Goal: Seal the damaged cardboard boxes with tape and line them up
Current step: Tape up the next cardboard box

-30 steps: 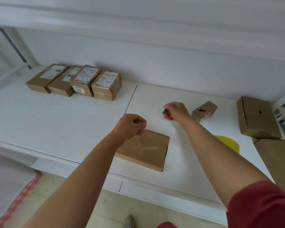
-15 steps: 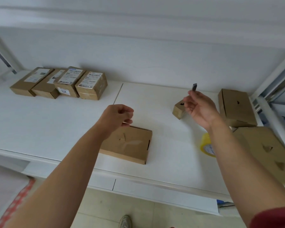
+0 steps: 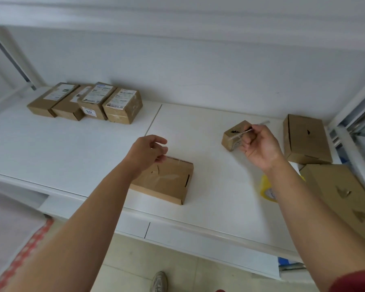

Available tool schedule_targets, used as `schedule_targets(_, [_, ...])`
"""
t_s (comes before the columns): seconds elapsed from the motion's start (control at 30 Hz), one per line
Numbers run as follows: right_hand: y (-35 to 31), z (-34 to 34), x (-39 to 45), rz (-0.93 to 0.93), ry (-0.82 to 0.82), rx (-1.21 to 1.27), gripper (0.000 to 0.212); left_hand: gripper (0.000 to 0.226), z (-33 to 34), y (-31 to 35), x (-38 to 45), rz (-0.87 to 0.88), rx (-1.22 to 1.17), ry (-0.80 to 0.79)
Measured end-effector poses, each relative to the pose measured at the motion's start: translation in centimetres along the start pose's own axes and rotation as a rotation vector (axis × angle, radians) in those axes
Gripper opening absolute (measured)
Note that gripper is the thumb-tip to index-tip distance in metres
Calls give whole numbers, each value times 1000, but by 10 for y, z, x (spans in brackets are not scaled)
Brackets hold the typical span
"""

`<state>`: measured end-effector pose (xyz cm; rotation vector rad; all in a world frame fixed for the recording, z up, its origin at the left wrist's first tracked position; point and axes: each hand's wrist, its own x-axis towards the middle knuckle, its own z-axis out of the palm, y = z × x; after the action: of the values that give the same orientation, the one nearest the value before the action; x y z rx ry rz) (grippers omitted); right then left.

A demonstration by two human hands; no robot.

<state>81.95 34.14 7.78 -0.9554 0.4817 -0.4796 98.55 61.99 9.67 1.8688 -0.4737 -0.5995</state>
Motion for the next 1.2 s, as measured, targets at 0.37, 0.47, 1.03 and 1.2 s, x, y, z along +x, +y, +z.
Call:
schedule_targets(0.37, [29, -59, -86, -426, 244, -1560, 20, 14, -16, -3, 8, 32, 48, 39])
schedule_targets(0.47, [29, -63, -89, -382, 372, -1474, 24, 14, -15, -1, 10, 41, 62, 42])
schedule_targets(1.03, [41, -30, -71, -19, 47, -2477, 31, 31, 70, -3, -17, -37, 242, -100])
schedule_targets(1.2, [44, -28, -69, -240, 72, -2441, 29, 31, 68, -4, -18, -46, 175, -113])
